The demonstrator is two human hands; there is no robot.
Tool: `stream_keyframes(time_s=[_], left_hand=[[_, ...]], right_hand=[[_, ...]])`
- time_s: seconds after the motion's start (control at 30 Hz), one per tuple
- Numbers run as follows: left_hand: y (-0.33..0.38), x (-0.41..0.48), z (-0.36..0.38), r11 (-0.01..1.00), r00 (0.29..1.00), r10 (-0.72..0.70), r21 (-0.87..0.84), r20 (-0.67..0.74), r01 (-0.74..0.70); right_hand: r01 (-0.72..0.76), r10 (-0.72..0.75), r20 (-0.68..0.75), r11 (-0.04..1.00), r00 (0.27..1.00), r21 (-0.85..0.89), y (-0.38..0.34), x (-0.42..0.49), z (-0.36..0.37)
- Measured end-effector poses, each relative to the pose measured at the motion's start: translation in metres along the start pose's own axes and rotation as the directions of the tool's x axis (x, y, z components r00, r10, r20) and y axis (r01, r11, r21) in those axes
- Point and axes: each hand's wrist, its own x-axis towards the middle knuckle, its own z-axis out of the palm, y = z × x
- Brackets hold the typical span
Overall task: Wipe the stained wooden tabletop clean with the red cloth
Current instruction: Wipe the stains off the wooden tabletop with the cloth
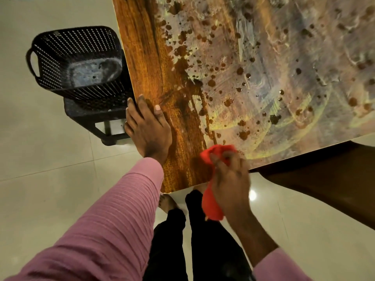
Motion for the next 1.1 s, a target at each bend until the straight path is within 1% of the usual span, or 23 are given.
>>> stream_keyframes(time_s=[0.03,0.07,0.13,0.2,0.27,0.33,0.37,0.4,0.43,0.47,0.53,0.6,0.63,0.67,0.73,0.8,0.83,0.87,0.9,0.93,1.0,1.03,1.1], left_hand=[[0.0,0.0,0.0,1.0,1.0,-0.003,-0.001,-0.003,0.003],[0.0,0.0,0.001,1.0,1.0,-0.002,0.003,-0.006,0.002],[0.001,0.0,0.002,1.0,1.0,0.0,0.018,-0.007,0.0],[0.0,0.0,0.002,1.0,1.0,-0.012,0.021,-0.015,0.012],[0.001,-0.001,0.002,0.999,1.0,-0.013,0.038,-0.021,0.014],[0.001,0.0,0.002,0.999,1.0,-0.017,0.046,-0.017,0.018],[0.001,0.0,0.002,0.999,1.0,-0.022,0.047,-0.011,0.022],[0.001,0.0,0.002,0.999,1.0,-0.027,0.048,-0.006,0.027],[0.0,0.001,0.002,0.998,0.999,-0.032,0.046,-0.001,0.032],[0.0,0.002,0.003,0.998,0.999,-0.037,0.042,0.001,0.037],[0.0,0.002,0.003,0.998,0.999,-0.04,0.049,-0.004,0.04],[0.0,0.003,0.004,0.997,0.999,-0.041,0.062,-0.016,0.041],[0.0,0.003,0.005,0.997,0.999,-0.046,0.062,-0.015,0.047],[0.0,0.002,0.005,0.997,0.999,-0.051,0.064,-0.011,0.052],[0.0,0.002,0.006,0.996,0.998,-0.056,0.074,-0.004,0.056],[0.0,0.002,0.005,0.996,0.998,-0.06,0.065,-0.005,0.06],[0.0,0.002,0.005,0.997,0.998,-0.058,0.06,-0.007,0.058],[0.0,0.002,0.005,0.997,0.998,-0.057,0.056,-0.009,0.057],[0.0,0.002,0.005,0.997,0.998,-0.058,0.05,-0.011,0.059],[0.0,0.002,0.005,0.997,0.998,-0.063,0.04,-0.01,0.063],[0.001,0.002,0.004,0.997,0.998,-0.068,0.035,-0.006,0.069],[0.001,0.002,0.004,0.997,0.998,-0.067,0.041,-0.007,0.067],[0.001,0.003,0.004,0.997,0.998,-0.068,0.044,-0.004,0.068]], right_hand=[[-0.094,0.094,-0.031,0.996,0.995,0.01,0.009,0.011,-0.005],[-0.153,0.154,-0.059,0.988,0.986,0.018,0.012,0.02,-0.007],[-0.187,0.188,-0.08,0.982,0.979,0.021,-0.001,0.03,-0.005],[-0.109,0.111,-0.06,0.994,0.992,0.03,-0.024,0.028,0.003],[0.043,-0.043,-0.003,0.999,0.999,0.034,-0.044,0.016,0.011],[0.201,-0.203,0.053,0.979,0.978,0.032,-0.044,0.012,0.013],[0.238,-0.239,0.051,0.971,0.97,0.023,-0.037,0.016,0.011],[0.218,-0.218,0.032,0.976,0.975,0.011,-0.027,0.023,0.008],[0.14,-0.141,0.007,0.99,0.99,0.008,-0.017,0.031,0.004],[0.032,-0.031,-0.02,0.999,0.999,0.021,-0.008,0.04,0.0],[-0.146,0.15,-0.053,0.986,0.987,0.076,0.001,0.06,-0.003],[-0.213,0.22,-0.07,0.973,0.973,0.087,-0.012,0.069,0.0],[-0.201,0.206,-0.076,0.977,0.976,0.069,-0.023,0.069,0.002],[-0.155,0.159,-0.079,0.986,0.984,0.057,-0.035,0.068,0.005],[-0.003,0.006,-0.037,0.998,0.999,0.059,-0.055,0.061,0.012],[0.18,-0.183,0.054,0.982,0.982,0.057,-0.061,0.053,0.015],[0.252,-0.255,0.08,0.967,0.964,0.045,-0.056,0.053,0.013],[0.285,-0.287,0.094,0.958,0.953,0.03,-0.048,0.058,0.01],[0.265,-0.266,0.093,0.964,0.959,0.021,-0.038,0.064,0.006],[0.194,-0.195,0.076,0.981,0.978,0.012,-0.029,0.073,0.002],[-0.009,0.008,0.018,1.0,1.0,0.017,-0.017,0.095,-0.004],[-0.089,0.09,-0.017,0.995,0.996,0.041,-0.016,0.104,-0.004],[-0.17,0.175,-0.069,0.983,0.982,0.07,-0.029,0.111,-0.002]])
